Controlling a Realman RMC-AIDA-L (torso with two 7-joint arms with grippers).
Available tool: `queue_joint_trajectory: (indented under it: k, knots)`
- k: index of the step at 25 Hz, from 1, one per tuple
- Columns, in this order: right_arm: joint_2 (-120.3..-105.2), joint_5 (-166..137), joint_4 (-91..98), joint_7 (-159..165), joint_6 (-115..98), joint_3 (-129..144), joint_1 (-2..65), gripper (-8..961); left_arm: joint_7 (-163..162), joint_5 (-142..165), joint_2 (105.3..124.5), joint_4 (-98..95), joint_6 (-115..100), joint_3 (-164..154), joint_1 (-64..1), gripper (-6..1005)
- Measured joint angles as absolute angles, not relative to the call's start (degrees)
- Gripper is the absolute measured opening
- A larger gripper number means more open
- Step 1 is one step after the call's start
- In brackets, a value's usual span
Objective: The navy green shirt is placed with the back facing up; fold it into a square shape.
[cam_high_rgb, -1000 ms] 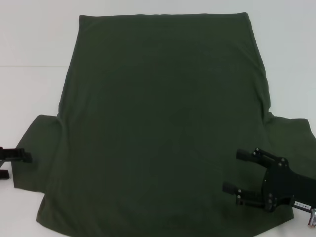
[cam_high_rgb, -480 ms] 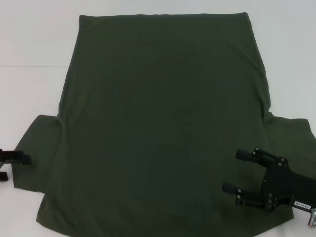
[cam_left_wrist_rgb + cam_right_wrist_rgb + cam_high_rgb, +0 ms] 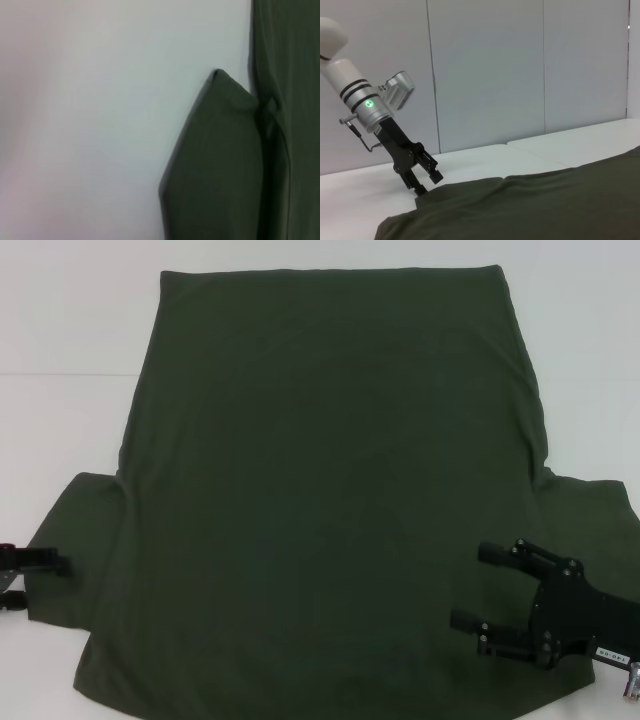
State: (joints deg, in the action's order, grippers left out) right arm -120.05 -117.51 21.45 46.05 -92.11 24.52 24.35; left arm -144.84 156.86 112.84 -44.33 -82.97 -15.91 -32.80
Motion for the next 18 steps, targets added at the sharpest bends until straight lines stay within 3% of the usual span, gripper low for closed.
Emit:
queue_joint_trajectory:
  k: [18]
  knots:
    - [-120.06, -117.5, 21.4, 46.1, -92.1, 24.5, 24.4, 912, -145.3, 157.2, 112.58, -43.7, -82.7, -15.8, -33.2, 899]
